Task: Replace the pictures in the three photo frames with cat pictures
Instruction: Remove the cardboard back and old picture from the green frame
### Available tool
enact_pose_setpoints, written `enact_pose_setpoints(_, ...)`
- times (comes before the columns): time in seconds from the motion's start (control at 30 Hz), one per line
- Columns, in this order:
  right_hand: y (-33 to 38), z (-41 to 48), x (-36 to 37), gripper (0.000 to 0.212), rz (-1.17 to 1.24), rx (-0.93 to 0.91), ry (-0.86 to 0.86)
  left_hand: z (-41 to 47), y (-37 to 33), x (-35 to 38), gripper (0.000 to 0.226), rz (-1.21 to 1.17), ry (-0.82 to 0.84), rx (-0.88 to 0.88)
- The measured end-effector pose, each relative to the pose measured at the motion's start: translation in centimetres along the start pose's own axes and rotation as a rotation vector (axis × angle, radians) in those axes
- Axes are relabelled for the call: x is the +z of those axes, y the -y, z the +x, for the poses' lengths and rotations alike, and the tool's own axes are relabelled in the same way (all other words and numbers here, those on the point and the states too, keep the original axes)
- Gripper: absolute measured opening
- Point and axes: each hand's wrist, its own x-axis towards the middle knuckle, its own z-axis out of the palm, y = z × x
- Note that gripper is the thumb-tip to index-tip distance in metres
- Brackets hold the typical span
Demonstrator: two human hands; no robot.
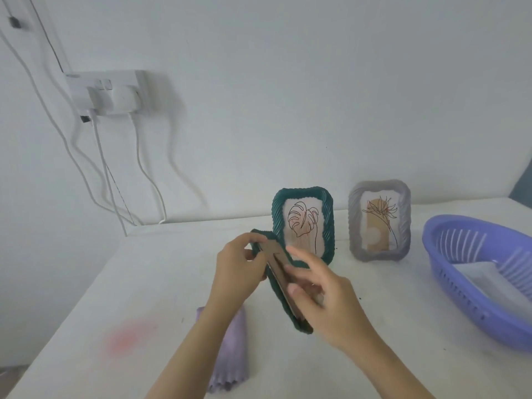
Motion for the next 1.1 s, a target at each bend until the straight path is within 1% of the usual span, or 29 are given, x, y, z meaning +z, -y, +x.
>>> enact_pose_setpoints(0.1, -0.2, -0.1, -1.6, 0.040, -0.007, -0.017, -0.192, 0.3, 1.0, -1.0, 0.032, -0.037, 0.064, -0.056)
enact_pose_setpoints(0.17, -1.2, 0.2, -2.5, 0.034, -0.075, 0.029, -0.257, 0.3, 1.6, -1.8, 0.033, -0.066, 0.126, -0.078)
enact_pose_setpoints(0.23, -3.0, 0.4, -2.9, 0.038, -0.155, 0.150, -0.217, 0.3, 2.4, -2.3, 0.032, -0.085, 0.186, -0.098)
enact_pose_setpoints(0.33, -5.7, 0.2, -2.6, 0.048, -0.159, 0.338, -0.101, 0.5, 3.6, -2.2, 0.030, -0.098, 0.279, -0.128)
enact_pose_setpoints(0.43, -7.4, -0.5, -1.8, 0.050, -0.113, 0.394, -0.094, 0.5, 4.5, -1.3, 0.033, -0.117, 0.315, -0.125)
enact_pose_setpoints(0.5, -8.0, -0.8, -1.4, 0.051, -0.118, 0.418, -0.115, 0.5, 5.3, -0.4, 0.036, -0.127, 0.293, -0.143)
enact_pose_setpoints(0.57, -8.5, -1.0, -1.3, 0.052, -0.138, 0.436, -0.137, 0.6, 6.4, 0.5, 0.039, -0.073, 0.232, -0.151)
enact_pose_setpoints(0.63, -8.7, -1.1, -1.5, 0.052, -0.168, 0.426, -0.150, 0.6, 7.5, 1.2, 0.041, 0.061, 0.157, -0.114)
enact_pose_setpoints(0.77, -8.7, -1.5, -1.8, 0.053, -0.239, 0.395, -0.173, 0.0, 8.6, 2.1, 0.034, 0.289, 0.063, 0.003)
enact_pose_setpoints(1.0, -9.7, -2.4, -1.7, 0.051, -0.350, 0.405, -0.155, -0.8, 9.9, 3.4, 0.031, 0.672, 0.044, 0.121)
enact_pose_setpoints(1.03, -9.8, -2.5, -1.7, 0.050, -0.364, 0.404, -0.152, -1.0, 9.9, 3.6, 0.031, 0.686, 0.031, 0.161)
enact_pose_setpoints(1.1, -10.0, -2.6, -1.7, 0.050, -0.387, 0.386, -0.140, -1.2, 10.0, 3.6, 0.032, 0.633, 0.004, 0.252)
